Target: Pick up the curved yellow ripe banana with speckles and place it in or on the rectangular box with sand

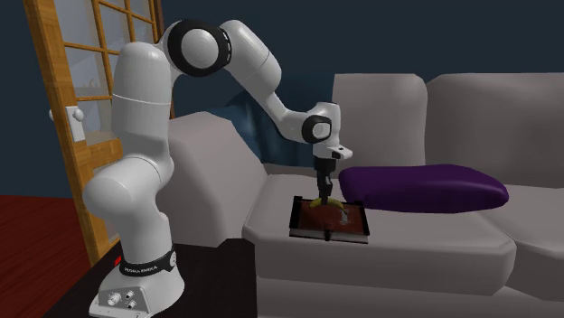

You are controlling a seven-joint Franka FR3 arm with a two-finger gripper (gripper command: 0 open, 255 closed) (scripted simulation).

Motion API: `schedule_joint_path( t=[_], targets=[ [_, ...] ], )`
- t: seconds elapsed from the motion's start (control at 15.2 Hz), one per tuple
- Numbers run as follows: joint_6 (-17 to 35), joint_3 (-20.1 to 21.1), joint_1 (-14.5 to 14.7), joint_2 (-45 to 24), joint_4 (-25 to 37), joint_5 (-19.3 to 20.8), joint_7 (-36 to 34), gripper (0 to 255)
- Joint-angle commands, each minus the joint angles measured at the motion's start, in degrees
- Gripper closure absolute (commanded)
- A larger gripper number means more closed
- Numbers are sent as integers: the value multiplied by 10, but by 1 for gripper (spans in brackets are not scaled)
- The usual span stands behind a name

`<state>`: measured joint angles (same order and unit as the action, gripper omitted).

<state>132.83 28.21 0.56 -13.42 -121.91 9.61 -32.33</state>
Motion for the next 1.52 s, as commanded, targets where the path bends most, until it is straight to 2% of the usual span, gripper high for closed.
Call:
schedule_joint_path(
  t=[0.0, 0.53, 0.59, 0.92, 1.19, 1.45],
  targets=[
    [13, -3, 3, -12, -3, 9, -6, 255],
    [16, -4, 3, -15, -3, 11, -8, 255],
    [16, -4, 3, -15, -2, 11, -8, 0],
    [16, -4, 3, -15, -3, 11, -8, 0],
    [-47, 9, -7, 34, 18, -25, 17, 0],
    [-47, 9, -6, 34, 18, -25, 17, 0]
  ],
)
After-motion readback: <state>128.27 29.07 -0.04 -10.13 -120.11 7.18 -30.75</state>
